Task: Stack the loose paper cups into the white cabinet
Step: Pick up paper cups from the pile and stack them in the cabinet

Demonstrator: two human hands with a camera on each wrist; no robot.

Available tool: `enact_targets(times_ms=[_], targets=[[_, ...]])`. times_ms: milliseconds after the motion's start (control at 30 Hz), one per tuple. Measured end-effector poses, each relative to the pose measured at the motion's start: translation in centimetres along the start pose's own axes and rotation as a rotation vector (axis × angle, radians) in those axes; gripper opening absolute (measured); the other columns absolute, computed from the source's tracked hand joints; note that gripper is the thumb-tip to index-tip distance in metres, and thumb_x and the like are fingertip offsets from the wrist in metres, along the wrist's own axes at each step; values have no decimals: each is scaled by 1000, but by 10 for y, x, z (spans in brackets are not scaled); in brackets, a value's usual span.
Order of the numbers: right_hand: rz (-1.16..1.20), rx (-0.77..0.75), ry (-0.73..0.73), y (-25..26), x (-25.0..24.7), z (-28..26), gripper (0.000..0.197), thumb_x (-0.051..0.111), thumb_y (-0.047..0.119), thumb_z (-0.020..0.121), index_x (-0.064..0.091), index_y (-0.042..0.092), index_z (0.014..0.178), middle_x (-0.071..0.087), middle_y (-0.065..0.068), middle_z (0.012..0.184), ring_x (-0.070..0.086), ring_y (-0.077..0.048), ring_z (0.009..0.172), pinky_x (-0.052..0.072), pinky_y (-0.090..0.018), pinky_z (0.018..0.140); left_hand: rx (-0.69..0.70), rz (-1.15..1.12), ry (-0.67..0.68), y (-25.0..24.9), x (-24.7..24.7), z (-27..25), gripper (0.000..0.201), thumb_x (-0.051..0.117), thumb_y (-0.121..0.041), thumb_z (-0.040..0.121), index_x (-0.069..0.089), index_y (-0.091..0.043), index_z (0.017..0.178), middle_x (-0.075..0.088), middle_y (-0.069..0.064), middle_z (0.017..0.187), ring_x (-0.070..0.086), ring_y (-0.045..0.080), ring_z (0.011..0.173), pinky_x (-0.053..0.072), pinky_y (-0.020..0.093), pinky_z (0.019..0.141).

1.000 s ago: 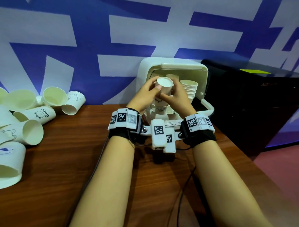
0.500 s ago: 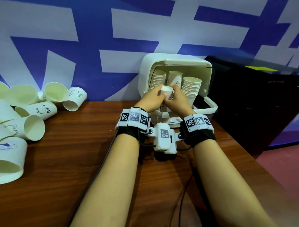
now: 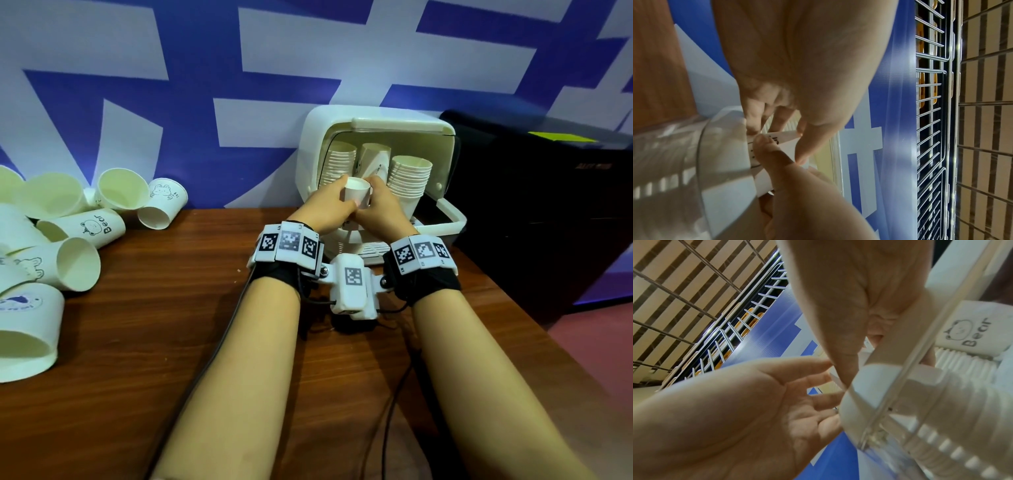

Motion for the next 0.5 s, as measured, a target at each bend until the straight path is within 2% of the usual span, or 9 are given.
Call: enact_targets(times_ms=[167, 267, 333, 433, 500], targets=[[-31, 2, 18, 3, -1, -2, 60, 69, 15, 84, 40, 6, 135, 57, -18, 128, 53, -33, 119, 41, -35, 91, 8, -19, 31, -1, 2, -2, 56, 50, -18, 98, 28, -18, 149, 47, 8, 143, 51, 21, 120, 39, 22, 86], [-21, 14, 36, 3, 0, -2, 62, 69, 18, 84, 37, 6, 136, 56, -18, 129, 52, -32, 120, 43, -37, 93, -14, -32, 23, 3, 1, -2, 63, 49, -20, 99, 16, -19, 153, 36, 7, 152, 42, 20, 132, 35, 20, 93], [-2, 26, 46, 3, 0, -3, 67, 71, 21, 83, 34, 5, 136, 56, -17, 130, 52, -31, 121, 44, -38, 96, -31, -60, 42, 6, 1, -3, 66, 50, -20, 99, 14, -21, 154, 34, 6, 153, 40, 20, 135, 33, 20, 95], [44, 50, 70, 5, 2, -3, 81, 77, 23, 78, 27, 1, 139, 53, -17, 132, 52, -29, 122, 44, -36, 99, -23, -107, 65, 7, -1, -4, 68, 53, -20, 97, 15, -25, 153, 35, 6, 153, 37, 20, 138, 33, 28, 107], [133, 76, 69, 5, 1, -3, 104, 81, 37, 66, 19, 4, 143, 48, -19, 137, 52, -29, 123, 44, -41, 104, -13, -121, 69, 6, -5, -6, 68, 54, -20, 97, 16, -25, 153, 32, 6, 154, 32, 19, 141, 30, 29, 110]])
Point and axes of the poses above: each hand's wrist, its own z-axis towards the middle knuckle, its own x-axis out of the palm, y = z × x, the point moved 7 cm from there along z, towards the middle knuckle
